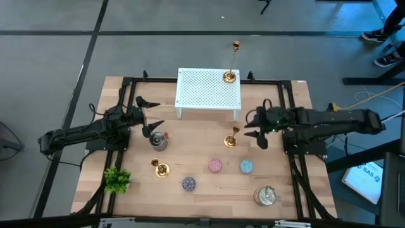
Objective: Pick & Place candle stick holders
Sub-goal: Align the top gold candle holder with the gold candle holder on the shelf
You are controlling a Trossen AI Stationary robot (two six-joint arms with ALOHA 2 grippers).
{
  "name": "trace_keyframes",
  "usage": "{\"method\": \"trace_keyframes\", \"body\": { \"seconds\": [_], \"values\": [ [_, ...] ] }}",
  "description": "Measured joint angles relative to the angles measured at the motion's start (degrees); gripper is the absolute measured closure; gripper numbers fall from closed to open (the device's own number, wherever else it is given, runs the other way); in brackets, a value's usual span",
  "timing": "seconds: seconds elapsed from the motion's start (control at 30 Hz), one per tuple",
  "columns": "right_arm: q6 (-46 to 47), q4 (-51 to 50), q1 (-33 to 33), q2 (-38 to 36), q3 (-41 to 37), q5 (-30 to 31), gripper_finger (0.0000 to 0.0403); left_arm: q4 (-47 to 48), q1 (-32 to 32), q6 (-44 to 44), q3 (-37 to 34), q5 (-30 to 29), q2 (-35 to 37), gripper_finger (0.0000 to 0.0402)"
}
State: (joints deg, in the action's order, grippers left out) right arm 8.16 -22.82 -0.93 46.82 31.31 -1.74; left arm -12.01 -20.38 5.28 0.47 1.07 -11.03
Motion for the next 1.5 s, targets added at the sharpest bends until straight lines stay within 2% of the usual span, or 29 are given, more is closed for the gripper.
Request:
{"method": "trace_keyframes", "body": {
  "seconds": [0.27,0.67,0.8,1.1,1.3,1.5],
  "values": [
    [-2.57,14.71,4.13,3.71,-5.32,6.19,0.0233,-0.01,0.01,0.0,0.01,0.0,0.0,0.0002],
    [-3.13,26.3,4.9,14.39,-5.38,6.23,0.0239,-0.02,0.0,0.0,0.02,0.01,0.0,0.0002],
    [-1.11,26.66,4.9,14.65,-5.38,6.23,0.0266,0.0,0.0,0.0,0.0,-0.01,0.0,0.0002],
    [4.14,26.78,4.88,14.65,-5.38,6.29,0.0372,0.0,0.02,0.0,0.0,-0.01,0.02,0.0002],
    [6.01,25.96,4.88,14.59,-4.53,5.34,0.0385,0.0,0.0,0.0,0.0,0.01,0.0,0.0002],
    [5.07,18.61,4.57,14.24,4.47,-0.48,0.0387,0.0,0.02,0.0,0.0,-0.01,0.0,0.0002]
  ]
}}
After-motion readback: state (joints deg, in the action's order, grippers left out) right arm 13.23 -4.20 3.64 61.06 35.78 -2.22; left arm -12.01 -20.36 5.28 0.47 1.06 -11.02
